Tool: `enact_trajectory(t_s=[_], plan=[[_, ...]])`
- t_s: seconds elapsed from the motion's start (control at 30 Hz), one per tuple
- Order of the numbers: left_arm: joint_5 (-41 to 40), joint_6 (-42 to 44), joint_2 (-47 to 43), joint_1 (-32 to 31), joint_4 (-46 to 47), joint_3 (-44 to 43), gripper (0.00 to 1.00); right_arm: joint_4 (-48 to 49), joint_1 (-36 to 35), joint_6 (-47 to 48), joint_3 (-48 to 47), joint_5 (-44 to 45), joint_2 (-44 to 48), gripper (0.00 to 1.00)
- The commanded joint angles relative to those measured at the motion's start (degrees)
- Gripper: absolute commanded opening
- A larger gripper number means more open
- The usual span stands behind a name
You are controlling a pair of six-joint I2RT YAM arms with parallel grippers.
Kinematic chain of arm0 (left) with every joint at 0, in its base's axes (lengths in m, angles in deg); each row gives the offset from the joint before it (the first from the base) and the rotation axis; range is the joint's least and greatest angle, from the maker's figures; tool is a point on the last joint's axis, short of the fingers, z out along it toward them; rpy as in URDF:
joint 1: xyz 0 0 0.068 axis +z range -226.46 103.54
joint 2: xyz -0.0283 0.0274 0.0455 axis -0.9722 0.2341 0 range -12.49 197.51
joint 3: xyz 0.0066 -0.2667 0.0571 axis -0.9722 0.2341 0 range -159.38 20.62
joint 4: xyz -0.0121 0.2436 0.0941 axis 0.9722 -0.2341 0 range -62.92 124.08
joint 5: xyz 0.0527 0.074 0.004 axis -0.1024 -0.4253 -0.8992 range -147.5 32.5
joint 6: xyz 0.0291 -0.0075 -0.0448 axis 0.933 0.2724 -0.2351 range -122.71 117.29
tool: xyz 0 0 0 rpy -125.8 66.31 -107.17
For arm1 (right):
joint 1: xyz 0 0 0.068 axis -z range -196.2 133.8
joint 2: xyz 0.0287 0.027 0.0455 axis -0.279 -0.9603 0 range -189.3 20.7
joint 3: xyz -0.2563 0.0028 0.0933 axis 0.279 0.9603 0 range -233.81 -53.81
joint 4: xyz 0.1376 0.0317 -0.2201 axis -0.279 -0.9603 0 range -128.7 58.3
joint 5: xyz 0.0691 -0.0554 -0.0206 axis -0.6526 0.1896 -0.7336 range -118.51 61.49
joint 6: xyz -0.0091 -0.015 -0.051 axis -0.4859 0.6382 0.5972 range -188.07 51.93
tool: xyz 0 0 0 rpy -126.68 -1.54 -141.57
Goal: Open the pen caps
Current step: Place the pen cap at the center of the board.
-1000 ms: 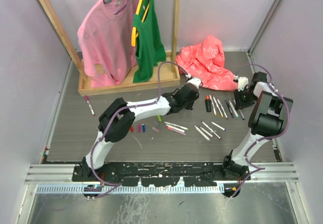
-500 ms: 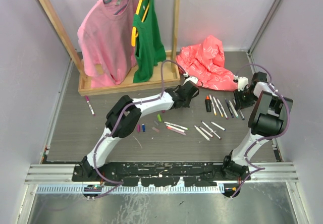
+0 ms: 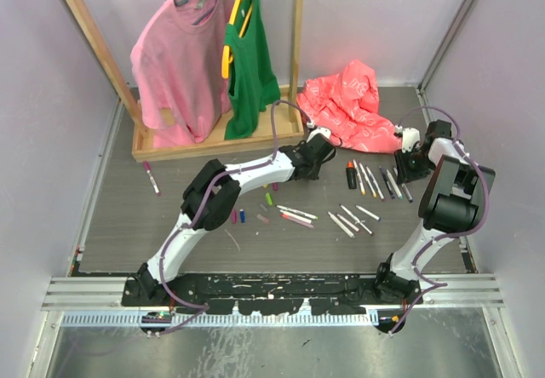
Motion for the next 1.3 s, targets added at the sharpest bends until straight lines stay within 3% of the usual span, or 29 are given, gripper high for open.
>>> enact_trajectory(t_s=[0.0,0.4,0.67,0.8,0.97,1.2,1.27], plan=[[0.1,-0.1,-1.2,0.1,0.1,-1.5,0.25,-0.3,0.2,-0.4,-0.8,-1.5,3.4,0.34],[5.8,0.2,-11.2,0.1,7.8,8.7,0.27,-0.3,0.2,-0.3,-0.3,-3.4,6.9,0.36],[12.9,1.4,-27.9,0.2,22.9,26.9,0.35,-0.4,0.2,-0.8,0.3,-7.9,13.0,0.37],[15.1,2.5,-36.4,0.2,32.4,38.5,0.38,-1.4,0.1,-1.5,0.8,-14.8,19.0,0.37],[11.1,5.6,-48.0,0.2,39.2,52.4,0.45,-1.8,-2.2,-5.9,-0.2,-25.7,28.4,0.40],[-4.4,7.2,-60.2,2.2,28.8,60.6,0.73,2.7,-7.9,-12.4,2.4,-43.0,35.5,0.48],[-7.1,5.0,-61.8,4.4,26.4,63.0,0.76,4.7,-8.1,-12.8,5.0,-45.9,36.8,0.51]])
